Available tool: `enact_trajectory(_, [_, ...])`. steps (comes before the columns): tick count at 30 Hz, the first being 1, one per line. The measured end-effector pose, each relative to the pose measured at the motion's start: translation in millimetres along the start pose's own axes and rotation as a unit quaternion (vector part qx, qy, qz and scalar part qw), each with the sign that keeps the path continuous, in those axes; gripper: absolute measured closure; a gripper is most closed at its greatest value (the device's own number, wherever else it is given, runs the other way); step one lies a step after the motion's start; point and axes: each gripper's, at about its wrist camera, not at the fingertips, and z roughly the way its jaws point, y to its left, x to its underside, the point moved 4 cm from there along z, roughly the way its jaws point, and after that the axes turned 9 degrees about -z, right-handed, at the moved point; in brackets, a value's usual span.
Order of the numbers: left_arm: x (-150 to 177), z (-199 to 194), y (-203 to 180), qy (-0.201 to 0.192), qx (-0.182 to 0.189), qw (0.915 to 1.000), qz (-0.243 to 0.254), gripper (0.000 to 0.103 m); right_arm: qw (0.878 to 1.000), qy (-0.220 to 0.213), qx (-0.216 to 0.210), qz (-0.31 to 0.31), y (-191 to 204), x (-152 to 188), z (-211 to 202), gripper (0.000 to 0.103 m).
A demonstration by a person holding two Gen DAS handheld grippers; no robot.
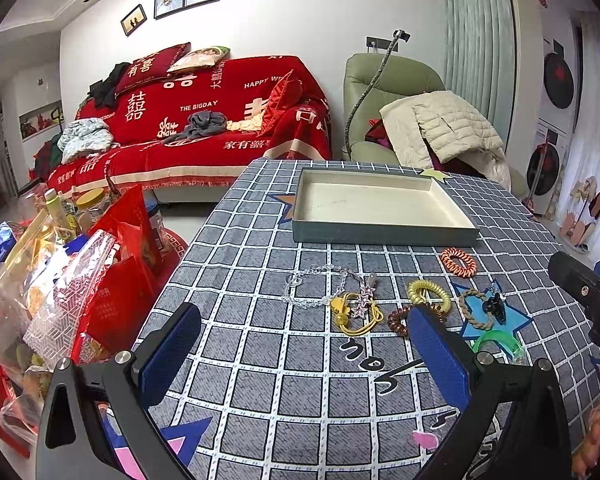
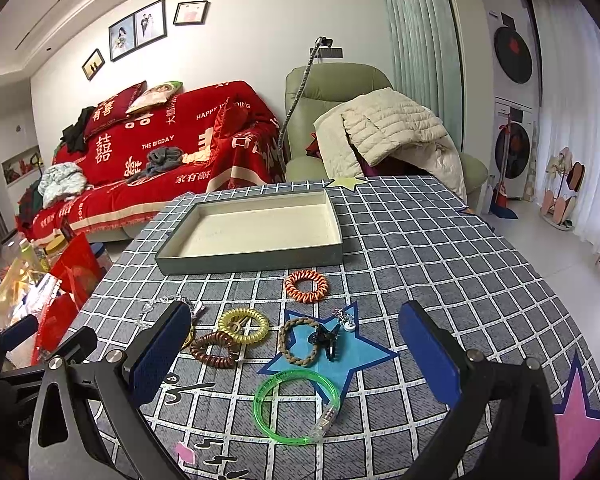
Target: Organize jewelry
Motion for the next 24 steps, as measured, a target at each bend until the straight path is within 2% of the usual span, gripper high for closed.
enact_trajectory(24, [0.8,1.6,1.5,0.003,0.001,1.0000,-0.002,0.000,1.000,0.002,-0.001,0.000,1.0,1.1,0.3,0.000])
